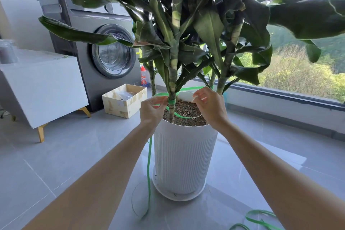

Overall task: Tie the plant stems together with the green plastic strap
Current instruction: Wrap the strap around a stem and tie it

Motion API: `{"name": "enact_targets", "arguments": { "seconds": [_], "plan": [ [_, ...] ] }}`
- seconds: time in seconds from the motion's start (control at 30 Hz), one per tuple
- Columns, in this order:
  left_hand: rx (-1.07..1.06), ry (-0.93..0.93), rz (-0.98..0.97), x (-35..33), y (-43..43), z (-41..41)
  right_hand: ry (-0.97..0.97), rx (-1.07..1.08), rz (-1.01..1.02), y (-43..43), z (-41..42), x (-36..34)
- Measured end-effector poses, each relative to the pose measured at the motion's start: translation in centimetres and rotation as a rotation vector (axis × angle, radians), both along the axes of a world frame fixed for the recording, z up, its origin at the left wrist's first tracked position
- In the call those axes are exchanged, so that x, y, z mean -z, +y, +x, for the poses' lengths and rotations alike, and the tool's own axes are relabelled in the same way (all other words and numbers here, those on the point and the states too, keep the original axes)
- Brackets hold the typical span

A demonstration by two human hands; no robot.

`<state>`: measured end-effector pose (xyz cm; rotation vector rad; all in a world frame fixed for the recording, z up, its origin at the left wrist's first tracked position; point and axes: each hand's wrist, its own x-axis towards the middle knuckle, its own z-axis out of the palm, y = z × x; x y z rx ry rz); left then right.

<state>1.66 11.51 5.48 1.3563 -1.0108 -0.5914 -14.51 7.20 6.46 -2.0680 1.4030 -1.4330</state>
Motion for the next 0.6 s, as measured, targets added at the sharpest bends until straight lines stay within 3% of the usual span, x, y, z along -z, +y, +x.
{"name": "enact_targets", "arguments": {
  "seconds": [0.27, 0.6],
  "plan": [
    [0.224, -0.019, 0.105, -0.8, 0.5, -0.3, -0.001, 0.005, 0.045, -0.3, -0.3, 0.3],
    [0.238, -0.317, 0.205, -1.0, -0.8, -0.5, 0.081, -0.082, 0.08, -0.2, 1.0, -0.2]
  ]
}}
